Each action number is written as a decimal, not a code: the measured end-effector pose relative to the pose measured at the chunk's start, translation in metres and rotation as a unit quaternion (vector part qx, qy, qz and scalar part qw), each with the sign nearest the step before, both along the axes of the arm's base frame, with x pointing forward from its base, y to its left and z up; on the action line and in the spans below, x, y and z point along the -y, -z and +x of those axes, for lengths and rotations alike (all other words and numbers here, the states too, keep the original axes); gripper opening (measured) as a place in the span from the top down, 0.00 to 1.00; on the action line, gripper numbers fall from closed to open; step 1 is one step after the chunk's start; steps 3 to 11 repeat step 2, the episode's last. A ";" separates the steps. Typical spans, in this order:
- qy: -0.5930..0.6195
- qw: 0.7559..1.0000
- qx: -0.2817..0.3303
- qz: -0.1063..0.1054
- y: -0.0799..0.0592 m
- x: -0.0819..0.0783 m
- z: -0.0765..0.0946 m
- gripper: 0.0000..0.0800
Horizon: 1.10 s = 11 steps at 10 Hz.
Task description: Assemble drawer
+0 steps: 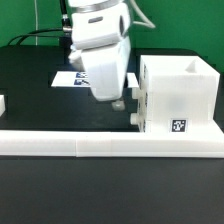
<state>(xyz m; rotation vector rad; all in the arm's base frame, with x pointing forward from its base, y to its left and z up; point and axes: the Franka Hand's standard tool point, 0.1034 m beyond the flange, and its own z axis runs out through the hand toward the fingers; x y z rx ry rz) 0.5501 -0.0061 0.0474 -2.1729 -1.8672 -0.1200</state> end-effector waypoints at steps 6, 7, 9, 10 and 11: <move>0.006 1.000 0.005 -0.008 -0.008 0.010 0.007 0.19; 0.006 1.000 0.005 -0.008 -0.008 0.010 0.007 0.19; 0.006 1.000 0.005 -0.008 -0.008 0.010 0.007 0.19; 0.006 1.000 0.005 -0.008 -0.008 0.010 0.007 0.19; 0.006 1.000 0.005 -0.008 -0.008 0.010 0.007 0.19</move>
Offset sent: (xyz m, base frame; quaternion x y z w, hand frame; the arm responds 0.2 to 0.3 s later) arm 0.0000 0.0000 0.0000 0.0000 0.0000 0.0000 1.0000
